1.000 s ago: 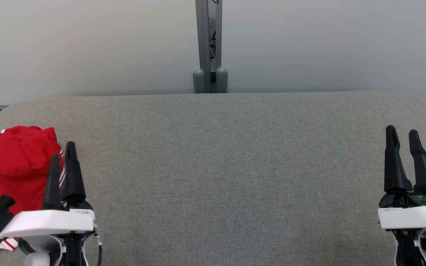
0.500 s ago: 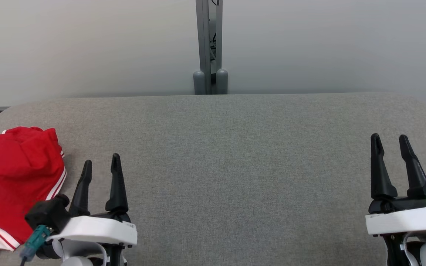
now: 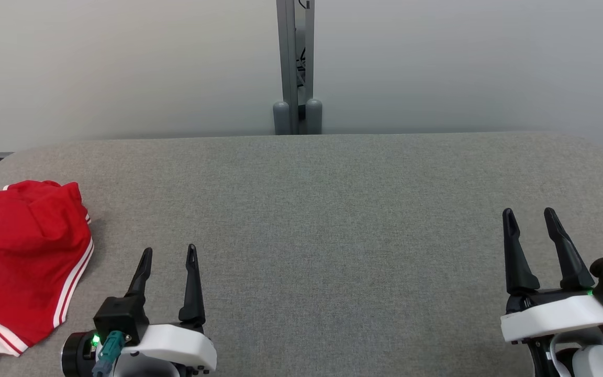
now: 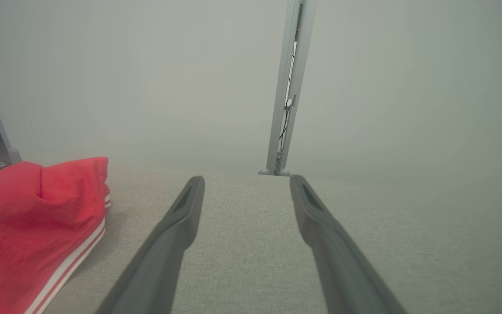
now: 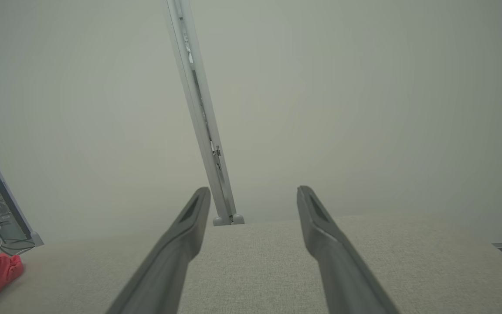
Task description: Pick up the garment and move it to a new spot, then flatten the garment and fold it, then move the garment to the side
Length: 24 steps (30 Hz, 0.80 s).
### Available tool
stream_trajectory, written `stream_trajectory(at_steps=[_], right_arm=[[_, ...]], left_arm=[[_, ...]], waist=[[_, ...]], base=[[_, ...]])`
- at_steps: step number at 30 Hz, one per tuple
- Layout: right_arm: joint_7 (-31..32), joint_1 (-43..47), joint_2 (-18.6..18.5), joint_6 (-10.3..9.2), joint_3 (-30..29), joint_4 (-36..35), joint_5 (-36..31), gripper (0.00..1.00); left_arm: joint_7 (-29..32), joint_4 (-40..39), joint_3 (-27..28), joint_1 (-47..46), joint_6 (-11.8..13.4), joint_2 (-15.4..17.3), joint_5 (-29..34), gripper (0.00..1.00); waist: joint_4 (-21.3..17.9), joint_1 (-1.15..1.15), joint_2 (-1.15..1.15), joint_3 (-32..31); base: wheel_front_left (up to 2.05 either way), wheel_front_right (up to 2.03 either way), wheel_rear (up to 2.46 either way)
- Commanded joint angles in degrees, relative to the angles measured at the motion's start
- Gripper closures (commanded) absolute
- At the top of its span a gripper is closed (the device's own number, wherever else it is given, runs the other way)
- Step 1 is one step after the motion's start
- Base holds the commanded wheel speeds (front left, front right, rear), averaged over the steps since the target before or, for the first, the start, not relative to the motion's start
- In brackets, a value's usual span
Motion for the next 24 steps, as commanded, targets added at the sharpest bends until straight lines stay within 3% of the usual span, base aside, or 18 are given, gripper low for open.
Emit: stream_trajectory(at_steps=[1, 12, 24], right_arm=[[-0.6, -1.1, -0.6, 0.23, 0.2, 0.4, -1.4, 0.00], [-1.8, -2.0, -0.7, 0.25, 0.9, 3.9, -6.7, 0.00], [-2.8, -2.7, -0.7, 0.27, 1.5, 7.2, -7.8, 0.00]], left_arm=[[-0.6, -0.1, -0.5, -0.9, 0.7, 0.3, 1.3, 0.00], [-2.1, 2.4, -2.4, -0.8, 4.1, 1.0, 5.8, 0.00], [-3.5, 3.5, 0.4, 0.5, 2.8, -0.5, 7.1, 0.00]], waist=[[0.0, 0.00, 0.00, 0.0], [-0.2, 0.00, 0.00, -0.3], [-0.2, 0.00, 0.00, -0.6]], base=[[0.00, 0.00, 0.00], [0.00, 0.00, 0.00], [0.00, 0.00, 0.00]])
